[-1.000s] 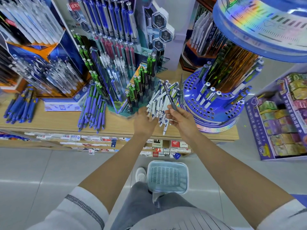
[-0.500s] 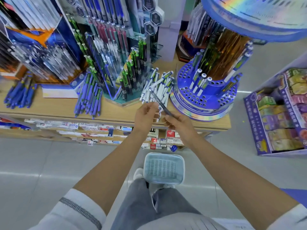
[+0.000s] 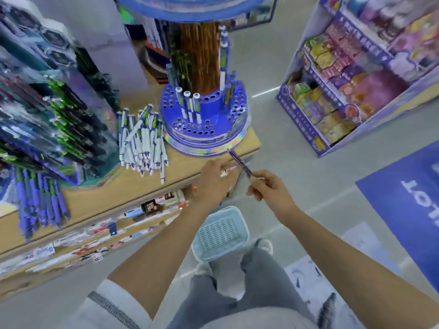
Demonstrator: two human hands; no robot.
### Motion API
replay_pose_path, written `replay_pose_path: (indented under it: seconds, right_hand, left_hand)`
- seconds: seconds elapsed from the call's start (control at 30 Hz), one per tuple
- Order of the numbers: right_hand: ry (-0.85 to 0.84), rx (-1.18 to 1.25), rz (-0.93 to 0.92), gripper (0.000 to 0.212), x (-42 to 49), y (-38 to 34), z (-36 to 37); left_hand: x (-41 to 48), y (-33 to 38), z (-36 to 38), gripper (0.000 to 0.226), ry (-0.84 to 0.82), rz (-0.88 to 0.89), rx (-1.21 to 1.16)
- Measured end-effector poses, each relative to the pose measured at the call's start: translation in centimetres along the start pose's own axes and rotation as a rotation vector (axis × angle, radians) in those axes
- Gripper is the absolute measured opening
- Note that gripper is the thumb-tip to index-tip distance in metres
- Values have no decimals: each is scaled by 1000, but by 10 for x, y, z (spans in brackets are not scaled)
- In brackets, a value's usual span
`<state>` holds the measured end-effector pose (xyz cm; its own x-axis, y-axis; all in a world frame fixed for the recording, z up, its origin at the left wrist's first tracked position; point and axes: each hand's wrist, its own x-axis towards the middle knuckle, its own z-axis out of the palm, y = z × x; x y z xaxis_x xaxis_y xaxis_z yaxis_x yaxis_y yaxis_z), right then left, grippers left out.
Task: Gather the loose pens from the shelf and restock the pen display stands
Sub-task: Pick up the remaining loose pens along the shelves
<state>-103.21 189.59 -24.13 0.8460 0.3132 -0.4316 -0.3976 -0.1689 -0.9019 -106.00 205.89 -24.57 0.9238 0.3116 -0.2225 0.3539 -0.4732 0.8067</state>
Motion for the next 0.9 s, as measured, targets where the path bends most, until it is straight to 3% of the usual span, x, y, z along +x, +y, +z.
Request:
replay_pose_path:
  seconds: [0.13, 0.23, 0.4, 0.5, 0.6, 0.7, 0.77, 0.8, 0.9]
  right_hand:
    - [117, 20, 7, 14, 22, 3, -60]
    - [98, 13, -3, 8, 47, -4, -101]
    - [-79, -72, 64, 3, 92, -16, -177]
    - [-181, -150, 72, 2, 112, -30, -220]
    - [-251, -241, 64, 4, 131, -45, -256]
    - [-315, -256, 62, 7, 155, -61, -278]
    - [-358, -281, 58, 10, 174, -74, -289]
    - [-376, -292, 56, 10, 184, -80, -295]
    - [-398, -322, 48, 12, 223, -98, -312]
  left_hand:
    - [30, 31, 49, 64, -112, 240, 255]
    - [53, 41, 90, 68, -86, 253, 478]
    - [65, 60, 149, 82, 91, -137, 580]
    - [72, 87, 173, 79, 178, -302, 579]
    - [90, 117, 188, 48, 297, -313, 342]
    - [119, 162, 201, 30, 367, -413, -310]
    - [144, 189, 208, 17, 382, -457, -613]
    - [156, 199, 211, 7, 358, -432, -651]
    - [197, 218, 219, 12, 291, -372, -632]
